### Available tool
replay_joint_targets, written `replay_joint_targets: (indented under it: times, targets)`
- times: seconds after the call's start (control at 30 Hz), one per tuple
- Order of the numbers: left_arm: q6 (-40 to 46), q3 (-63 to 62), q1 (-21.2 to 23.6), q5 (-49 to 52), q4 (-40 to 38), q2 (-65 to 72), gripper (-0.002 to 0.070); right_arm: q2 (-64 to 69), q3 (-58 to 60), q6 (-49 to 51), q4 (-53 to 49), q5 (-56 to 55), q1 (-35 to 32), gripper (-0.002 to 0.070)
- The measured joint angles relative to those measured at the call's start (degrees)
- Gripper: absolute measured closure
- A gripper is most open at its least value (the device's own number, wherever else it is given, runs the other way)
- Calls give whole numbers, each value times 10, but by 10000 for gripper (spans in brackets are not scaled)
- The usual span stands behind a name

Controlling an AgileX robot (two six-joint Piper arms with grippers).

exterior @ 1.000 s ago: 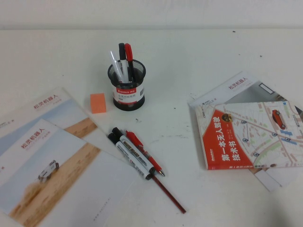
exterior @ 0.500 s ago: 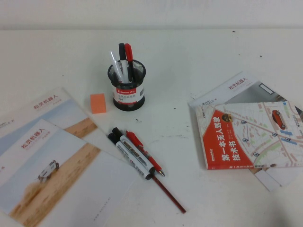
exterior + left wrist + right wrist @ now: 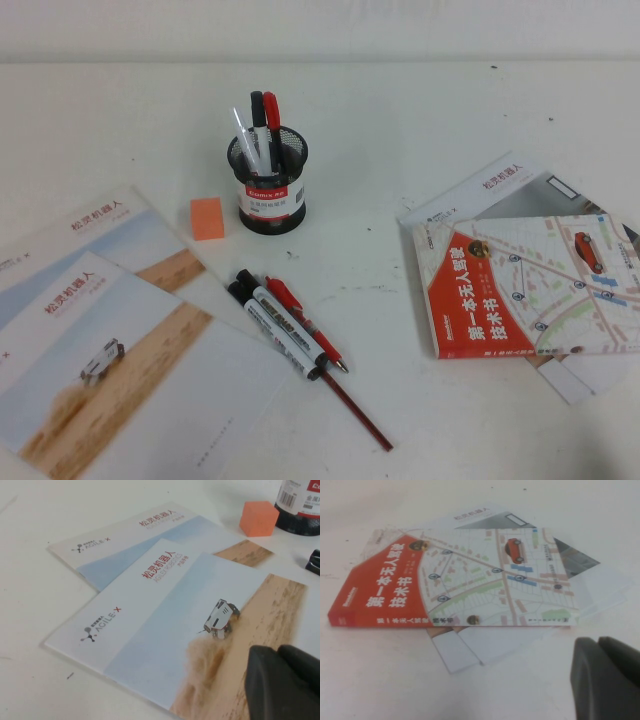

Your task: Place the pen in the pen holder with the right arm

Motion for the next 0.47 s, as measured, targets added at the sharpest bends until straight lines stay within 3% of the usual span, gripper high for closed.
replay_joint_targets:
  times: [0.47]
  targets:
    - [0, 0, 0, 0, 0, 0, 676, 0, 0, -2, 0, 1, -25, 696]
